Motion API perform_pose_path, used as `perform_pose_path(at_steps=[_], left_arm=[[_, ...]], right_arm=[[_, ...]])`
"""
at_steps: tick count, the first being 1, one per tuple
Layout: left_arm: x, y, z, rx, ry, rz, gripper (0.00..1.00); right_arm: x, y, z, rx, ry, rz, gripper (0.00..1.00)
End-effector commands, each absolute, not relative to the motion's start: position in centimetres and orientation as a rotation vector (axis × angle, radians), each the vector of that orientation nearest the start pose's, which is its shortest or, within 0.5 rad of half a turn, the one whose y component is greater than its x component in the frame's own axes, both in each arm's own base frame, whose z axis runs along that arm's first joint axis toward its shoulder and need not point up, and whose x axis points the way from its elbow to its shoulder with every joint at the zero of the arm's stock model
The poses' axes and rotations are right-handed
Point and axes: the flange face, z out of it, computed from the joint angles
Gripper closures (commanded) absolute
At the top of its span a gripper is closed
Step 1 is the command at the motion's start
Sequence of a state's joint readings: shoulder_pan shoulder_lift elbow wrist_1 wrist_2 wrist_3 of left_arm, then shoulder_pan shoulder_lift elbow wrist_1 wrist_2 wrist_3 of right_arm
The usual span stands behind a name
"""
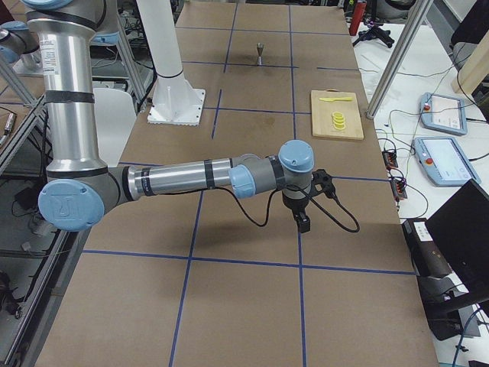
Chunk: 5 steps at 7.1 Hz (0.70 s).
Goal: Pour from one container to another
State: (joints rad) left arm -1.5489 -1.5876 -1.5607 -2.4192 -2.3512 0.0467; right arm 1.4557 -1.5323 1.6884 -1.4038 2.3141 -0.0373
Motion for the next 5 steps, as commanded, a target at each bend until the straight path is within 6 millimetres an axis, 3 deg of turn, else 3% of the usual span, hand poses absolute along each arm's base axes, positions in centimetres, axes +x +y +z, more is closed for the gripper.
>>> perform_pose_path(at_steps=[1, 2, 4, 5], left_arm=[[-0.7, -51.4, 50.5, 0.856, 0.82, 0.331, 0.0], [1.8, -50.4, 49.0, 0.89, 0.847, 0.241, 0.0], [11.1, -47.6, 45.1, 0.93, 0.898, 0.068, 0.0], [13.7, -46.3, 43.4, 0.94, 0.923, 0.021, 0.0]], right_arm=[[0.5, -52.6, 56.1, 0.284, -0.752, -0.265, 0.0], [0.5, -52.5, 56.2, 0.282, -0.752, -0.264, 0.0], [0.5, -52.6, 56.4, 0.278, -0.752, -0.262, 0.0], [0.6, -52.5, 56.5, 0.277, -0.752, -0.262, 0.0]])
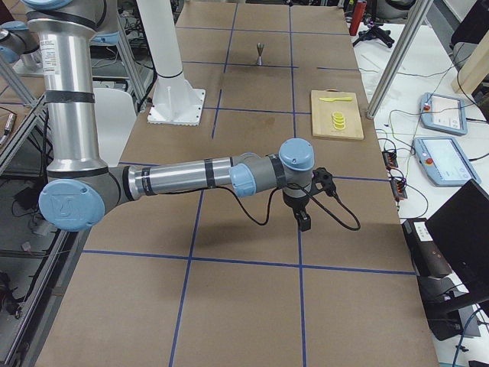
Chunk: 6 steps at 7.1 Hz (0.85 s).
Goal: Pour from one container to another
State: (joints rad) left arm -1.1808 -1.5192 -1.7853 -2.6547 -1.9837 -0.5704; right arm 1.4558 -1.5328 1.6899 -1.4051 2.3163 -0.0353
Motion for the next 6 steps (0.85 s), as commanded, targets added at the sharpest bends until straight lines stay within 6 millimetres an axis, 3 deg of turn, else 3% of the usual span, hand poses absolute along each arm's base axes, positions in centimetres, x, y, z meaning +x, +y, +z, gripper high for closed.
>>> perform_pose_path(at_steps=[1, 2, 4, 6], left_arm=[[15.4, -43.9, 42.2, 0.982, 0.956, -0.034, 0.0], [17.0, -40.8, 40.9, 1.021, 0.992, -0.099, 0.0], [22.4, -38.0, 40.5, 1.112, 0.919, -0.219, 0.0], [25.6, -35.2, 41.0, 1.187, 0.839, -0.279, 0.0]], right_arm=[[0.6, -52.4, 56.6, 0.274, -0.752, -0.261, 0.0], [0.6, -52.2, 56.8, 0.271, -0.752, -0.259, 0.0], [0.7, -52.0, 57.1, 0.265, -0.752, -0.256, 0.0], [0.7, -52.0, 57.3, 0.262, -0.752, -0.255, 0.0]])
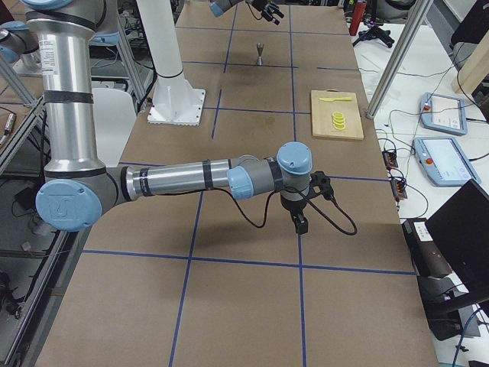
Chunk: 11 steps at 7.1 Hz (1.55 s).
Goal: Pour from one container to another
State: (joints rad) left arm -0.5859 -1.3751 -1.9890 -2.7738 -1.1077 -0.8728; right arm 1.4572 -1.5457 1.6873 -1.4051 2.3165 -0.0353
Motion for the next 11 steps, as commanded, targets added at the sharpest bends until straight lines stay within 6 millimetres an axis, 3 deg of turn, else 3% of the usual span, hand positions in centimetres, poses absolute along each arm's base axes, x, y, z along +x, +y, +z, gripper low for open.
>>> perform_pose_path(at_steps=[1, 3, 5, 8, 11], left_arm=[[27.0, -33.9, 41.4, 1.203, 0.818, -0.287, 0.0], [30.1, -31.6, 44.1, 1.185, 0.833, -0.334, 0.0], [31.0, -30.2, 48.2, 1.215, 0.877, -0.381, 0.0], [33.1, -27.8, 50.0, 1.213, 0.877, -0.374, 0.0], [34.0, -27.3, 52.1, 1.229, 0.819, -0.351, 0.0]], right_arm=[[0.7, -52.0, 57.3, 0.262, -0.752, -0.255, 0.0], [0.7, -52.0, 57.3, 0.261, -0.752, -0.254, 0.0], [0.7, -52.0, 57.3, 0.262, -0.752, -0.255, 0.0], [0.8, -52.0, 57.3, 0.263, -0.752, -0.253, 0.0], [0.8, -51.9, 57.3, 0.262, -0.752, -0.253, 0.0]])
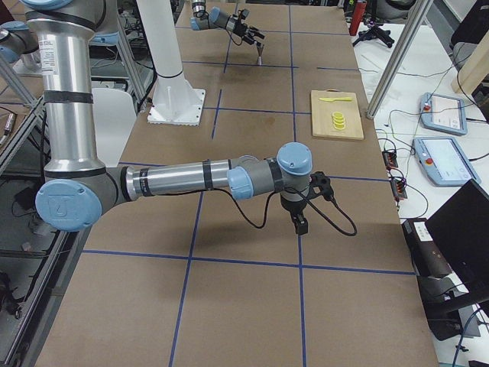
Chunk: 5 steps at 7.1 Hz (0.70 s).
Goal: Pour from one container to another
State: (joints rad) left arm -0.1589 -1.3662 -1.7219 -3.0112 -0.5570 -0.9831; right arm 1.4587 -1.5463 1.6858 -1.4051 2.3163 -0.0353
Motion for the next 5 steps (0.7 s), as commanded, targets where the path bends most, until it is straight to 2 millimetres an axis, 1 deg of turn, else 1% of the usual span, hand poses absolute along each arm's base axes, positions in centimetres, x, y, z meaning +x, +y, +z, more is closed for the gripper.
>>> perform_pose_path(at_steps=[1, 2, 3, 5], left_arm=[[34.5, -27.0, 51.8, 1.228, 0.829, -0.351, 0.0], [35.1, -26.7, 51.5, 1.224, 0.843, -0.351, 0.0], [36.0, -26.7, 51.6, 1.224, 0.844, -0.349, 0.0], [37.1, -26.9, 52.7, 1.221, 0.832, -0.339, 0.0]], right_arm=[[0.9, -51.9, 57.3, 0.262, -0.752, -0.251, 0.0], [0.9, -51.9, 57.4, 0.262, -0.75, -0.251, 0.0], [0.9, -51.9, 57.4, 0.261, -0.75, -0.25, 0.0], [0.9, -51.9, 57.4, 0.261, -0.75, -0.25, 0.0]])
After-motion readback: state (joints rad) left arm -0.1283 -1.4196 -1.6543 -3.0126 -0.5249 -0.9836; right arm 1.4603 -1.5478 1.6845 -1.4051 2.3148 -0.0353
